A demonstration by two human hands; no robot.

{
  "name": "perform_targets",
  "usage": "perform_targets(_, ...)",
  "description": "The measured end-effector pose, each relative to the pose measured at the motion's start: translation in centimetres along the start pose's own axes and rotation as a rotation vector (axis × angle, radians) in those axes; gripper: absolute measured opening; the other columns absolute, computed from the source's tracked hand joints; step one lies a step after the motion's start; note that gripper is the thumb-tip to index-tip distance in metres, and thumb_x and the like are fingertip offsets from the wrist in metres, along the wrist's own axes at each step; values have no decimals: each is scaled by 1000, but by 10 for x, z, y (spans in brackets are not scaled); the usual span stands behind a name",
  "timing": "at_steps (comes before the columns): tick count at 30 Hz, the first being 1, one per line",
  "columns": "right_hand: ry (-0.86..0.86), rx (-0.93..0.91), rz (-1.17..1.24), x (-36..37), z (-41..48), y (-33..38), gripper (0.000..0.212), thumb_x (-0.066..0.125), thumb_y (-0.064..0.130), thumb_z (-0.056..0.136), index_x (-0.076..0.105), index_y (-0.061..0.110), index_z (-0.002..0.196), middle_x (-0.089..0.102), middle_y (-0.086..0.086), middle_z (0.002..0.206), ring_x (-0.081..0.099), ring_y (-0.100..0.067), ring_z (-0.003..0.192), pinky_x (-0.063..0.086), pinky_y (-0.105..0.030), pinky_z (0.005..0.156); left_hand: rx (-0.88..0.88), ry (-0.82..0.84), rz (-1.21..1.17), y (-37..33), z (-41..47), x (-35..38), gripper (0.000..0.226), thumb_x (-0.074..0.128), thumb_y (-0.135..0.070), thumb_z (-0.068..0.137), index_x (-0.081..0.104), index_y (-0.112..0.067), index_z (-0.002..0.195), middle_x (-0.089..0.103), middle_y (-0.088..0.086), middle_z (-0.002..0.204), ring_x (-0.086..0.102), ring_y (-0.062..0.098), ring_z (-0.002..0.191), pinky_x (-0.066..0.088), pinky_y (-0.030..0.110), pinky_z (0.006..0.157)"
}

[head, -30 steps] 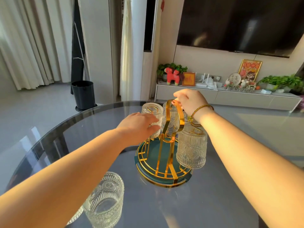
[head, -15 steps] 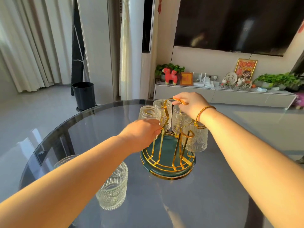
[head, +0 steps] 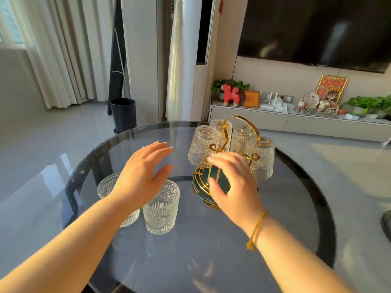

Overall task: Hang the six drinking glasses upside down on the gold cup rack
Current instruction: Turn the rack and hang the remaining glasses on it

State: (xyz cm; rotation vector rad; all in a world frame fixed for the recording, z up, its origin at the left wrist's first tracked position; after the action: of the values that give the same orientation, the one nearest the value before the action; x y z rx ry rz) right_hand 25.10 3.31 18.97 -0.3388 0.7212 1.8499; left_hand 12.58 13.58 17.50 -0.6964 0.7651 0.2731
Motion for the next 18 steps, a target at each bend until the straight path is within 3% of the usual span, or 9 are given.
perform_targets(3,144,240,210,46,-50,-2,45,64,19,73,52,7,115,54,-2,114,41,-4,108,22,0,95,-172,-70,-19,37,-37,-17,47,57,-16,82,44,-14,127,41,9,140,32,28,133,28,48,110)
perform_targets(5,244,468,316,76,-78,-15,68,71,24,71,35,16,129,38,9,125,32,-2,118,15,2,97,-280,-142,-57,61,-57,-27,56,62,-16,79,39,-16,130,39,9,142,34,30,131,29,48,108)
perform_targets(10,433,761,434,129,-116,-26,108,76,39,61,3,27,139,22,1,147,21,-11,134,20,-27,108,-483,-160,-197,107,-93,-11,96,74,-14,68,11,-24,139,27,8,148,28,25,134,26,44,108)
perform_targets(14,437,758,378,146,-114,-23,115,79,36,58,-2,27,139,30,0,147,31,-17,132,27,-30,107,-596,-230,-380,124,-104,9,111,78,-10,63,-2,-28,139,26,10,147,34,26,131,32,45,104)
perform_targets(18,402,740,332,154,-108,-24,118,79,42,53,0,28,139,38,2,143,38,-19,128,34,-32,104,-658,-223,-394,137,-110,27,115,79,-12,62,-6,-29,138,36,14,143,38,29,128,36,46,99)
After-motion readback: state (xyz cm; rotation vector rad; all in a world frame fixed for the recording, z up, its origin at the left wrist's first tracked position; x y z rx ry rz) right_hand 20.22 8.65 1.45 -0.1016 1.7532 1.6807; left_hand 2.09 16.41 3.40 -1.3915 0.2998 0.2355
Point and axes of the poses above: each hand's wrist, its own z-axis towards the middle knuckle, its own x-axis out of the palm, y = z × x, the point moved 9 cm from there along z, towards the middle knuckle
